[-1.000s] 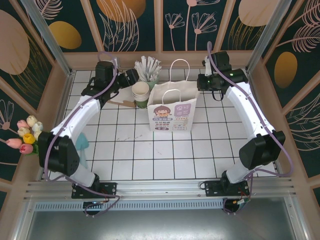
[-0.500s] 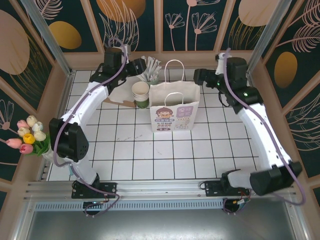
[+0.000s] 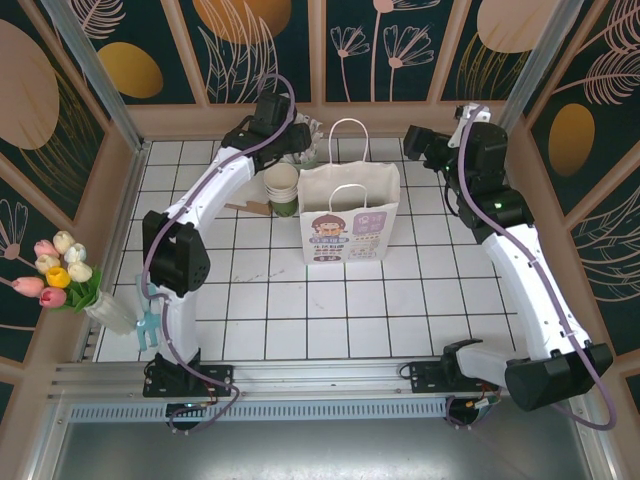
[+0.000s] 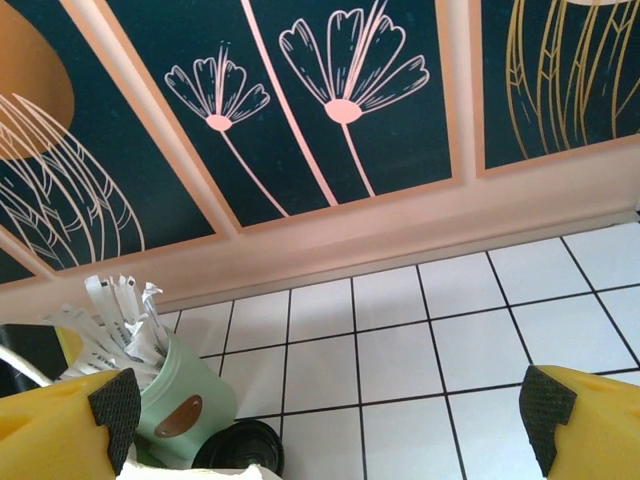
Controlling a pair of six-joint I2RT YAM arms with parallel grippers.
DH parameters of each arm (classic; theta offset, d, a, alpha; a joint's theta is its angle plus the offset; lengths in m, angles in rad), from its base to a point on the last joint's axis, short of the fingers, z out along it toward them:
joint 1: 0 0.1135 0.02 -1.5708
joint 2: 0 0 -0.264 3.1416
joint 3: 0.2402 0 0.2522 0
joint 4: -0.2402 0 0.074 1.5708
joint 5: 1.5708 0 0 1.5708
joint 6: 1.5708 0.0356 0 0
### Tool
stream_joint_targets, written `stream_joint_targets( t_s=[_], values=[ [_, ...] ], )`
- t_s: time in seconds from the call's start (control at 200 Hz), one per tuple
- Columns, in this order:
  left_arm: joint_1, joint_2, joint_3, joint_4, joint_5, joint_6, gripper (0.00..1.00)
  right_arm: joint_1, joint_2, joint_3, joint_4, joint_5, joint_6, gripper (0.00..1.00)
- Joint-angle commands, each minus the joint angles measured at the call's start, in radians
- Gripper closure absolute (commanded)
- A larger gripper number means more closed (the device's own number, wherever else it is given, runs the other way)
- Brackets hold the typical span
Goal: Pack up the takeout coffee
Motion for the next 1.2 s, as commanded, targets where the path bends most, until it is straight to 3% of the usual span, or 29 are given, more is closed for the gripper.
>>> stream_joint_targets(
  t_s=[0.0,0.51,0.595,0.821,0.996,1.191],
  values=[
    [-0.005,0.004,0.029,-0.053,-0.055,-0.010,0.51,-0.006,-0.036,-0.012,0.044,0.033,0.017,0.01],
    [-0.007,-0.007,0.020,-0.052,-0.037,-0.006,0.89,-0.006,-0.038,-0.039,0.049,0.019,0.017,0.01],
    [-0.007,-0.010,0.032,-0.061,-0.048,0.002,1.00,-0.007,-0.043,-0.041,0.047,0.019,0.017,0.01],
    [-0.007,-0.138,0.016,-0.023,-0.081,0.045,1.00,-0.006,-0.062,-0.051,0.061,-0.081,0.001,0.01],
    [-0.006,-0.272,0.017,-0.070,0.009,0.075,1.00,-0.004,-0.059,-0.029,0.108,-0.260,0.004,0.05],
    [-0.007,-0.458,-0.012,-0.113,0.082,0.105,1.00,-0.002,-0.066,-0.018,0.154,-0.261,-0.001,0.07]
  ],
)
